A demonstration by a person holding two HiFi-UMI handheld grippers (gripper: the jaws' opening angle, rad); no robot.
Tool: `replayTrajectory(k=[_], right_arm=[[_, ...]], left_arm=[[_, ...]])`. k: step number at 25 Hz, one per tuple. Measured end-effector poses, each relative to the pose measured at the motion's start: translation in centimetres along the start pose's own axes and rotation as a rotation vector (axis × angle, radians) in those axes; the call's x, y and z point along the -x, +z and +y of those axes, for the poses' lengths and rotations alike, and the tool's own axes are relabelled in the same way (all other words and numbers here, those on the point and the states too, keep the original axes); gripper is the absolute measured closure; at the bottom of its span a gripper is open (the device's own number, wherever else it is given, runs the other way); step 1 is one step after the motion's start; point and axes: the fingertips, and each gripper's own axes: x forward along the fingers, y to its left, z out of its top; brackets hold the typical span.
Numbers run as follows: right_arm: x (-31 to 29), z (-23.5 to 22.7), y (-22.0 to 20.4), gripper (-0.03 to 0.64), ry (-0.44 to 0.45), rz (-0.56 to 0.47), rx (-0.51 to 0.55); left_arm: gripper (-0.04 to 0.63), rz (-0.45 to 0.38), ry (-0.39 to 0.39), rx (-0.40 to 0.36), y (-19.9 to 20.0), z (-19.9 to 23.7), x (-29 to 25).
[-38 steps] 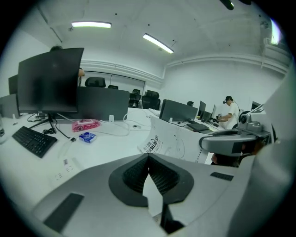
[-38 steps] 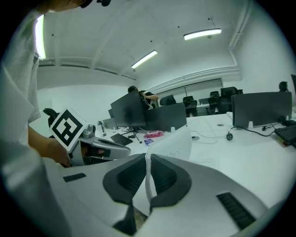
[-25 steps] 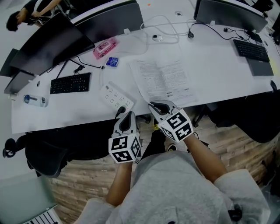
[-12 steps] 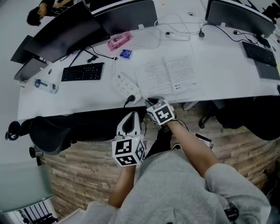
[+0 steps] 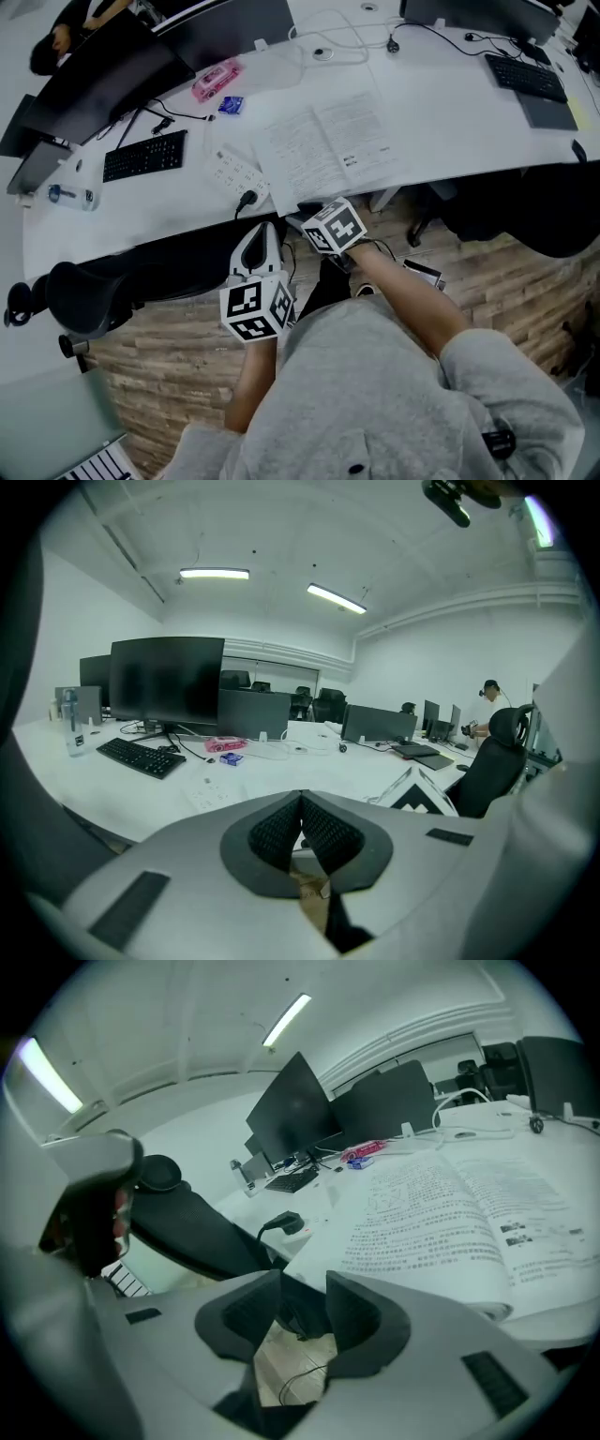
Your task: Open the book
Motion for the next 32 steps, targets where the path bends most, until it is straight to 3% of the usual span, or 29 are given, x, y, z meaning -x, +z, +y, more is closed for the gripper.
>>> replayTrajectory(k=[4, 10, 18, 25, 32], right_arm=[[4.8, 0.3, -1.2, 0.459, 0.010, -0.002, 0.062], [15.8, -0.3, -2.0, 0.466, -0.036, -0.119, 0.100], [31.5, -2.6, -4.4, 0.537, -0.279, -0.305, 0.073], [42.1, -1.5, -5.3, 0.584, -0.491, -0.546, -0.022], [43.9, 0.0, -5.2, 0.588, -0.529, -0.608, 0.002]], left_arm=[[0.584, 0.006, -0.054, -0.021, 0.0, -2.4, -0.4], [0.584, -0.012, -0.145, -0.062, 0.0, -6.8, 0.6], [0.584, -0.055, -0.216, -0.091, 0.0, -11.2, 3.7], [0.584, -0.103, -0.240, -0.093, 0.4, -13.1, 6.8], [0.584, -0.140, -0.235, -0.094, 1.0, -13.8, 8.5]])
